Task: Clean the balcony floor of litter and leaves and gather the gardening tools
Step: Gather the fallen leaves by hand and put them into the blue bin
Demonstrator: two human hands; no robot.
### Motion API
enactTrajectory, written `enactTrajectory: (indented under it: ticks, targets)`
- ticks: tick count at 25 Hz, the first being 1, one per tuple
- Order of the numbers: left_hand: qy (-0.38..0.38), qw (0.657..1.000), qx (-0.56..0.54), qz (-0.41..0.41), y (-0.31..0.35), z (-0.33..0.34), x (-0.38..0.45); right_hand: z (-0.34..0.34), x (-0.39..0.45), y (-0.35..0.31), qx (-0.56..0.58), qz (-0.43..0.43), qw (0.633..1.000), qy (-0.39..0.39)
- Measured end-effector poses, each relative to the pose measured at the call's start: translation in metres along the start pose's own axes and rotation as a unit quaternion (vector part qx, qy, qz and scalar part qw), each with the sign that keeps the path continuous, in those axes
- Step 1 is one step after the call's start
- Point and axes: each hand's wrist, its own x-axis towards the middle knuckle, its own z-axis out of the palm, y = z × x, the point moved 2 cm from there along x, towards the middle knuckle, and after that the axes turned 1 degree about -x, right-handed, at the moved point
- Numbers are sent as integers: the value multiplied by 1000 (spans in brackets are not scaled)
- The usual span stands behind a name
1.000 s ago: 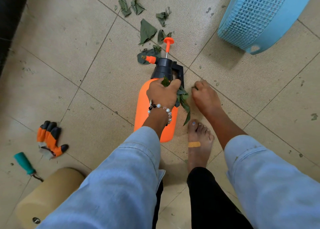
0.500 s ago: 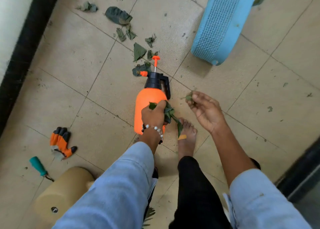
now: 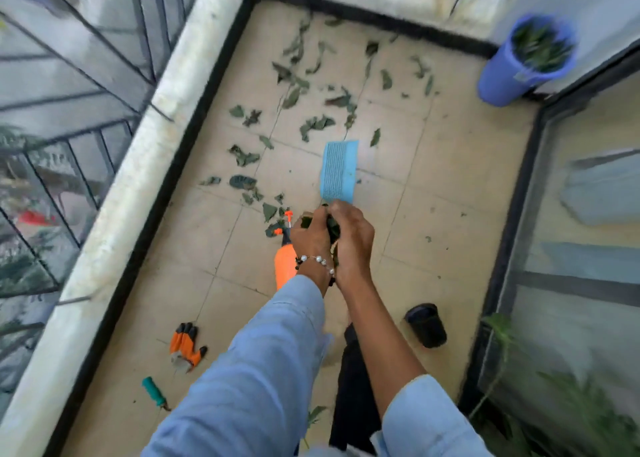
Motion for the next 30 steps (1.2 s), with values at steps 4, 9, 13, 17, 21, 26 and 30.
enactTrajectory:
  ticks: [4,9,13,17,21,26,30]
  targets:
    - [-36,999,-14,37,49,43,-66,-15,-18,-76,-53,-54,997,-14]
    - [-138,990,-7,22,75,142,-117,-69,-5,-173,-117,-150,981,40]
    - [-197,980,-3,-21,98,223,-148,-108,30,-236,-110,-158,979,68]
    - [-209,975,-15,-68,114,291,-158,-134,75,-285,-72,-143,984,81]
    - [-216,972,-28,-85,134,355,-131,-142,127,-321,3,-117,990,75]
    - [-255,958,-44,-121,170,458,-83,-146,231,-373,-13,-112,992,65]
    - [-280,950,2,-135,213,543,-56,-149,305,-430,13,-107,986,128]
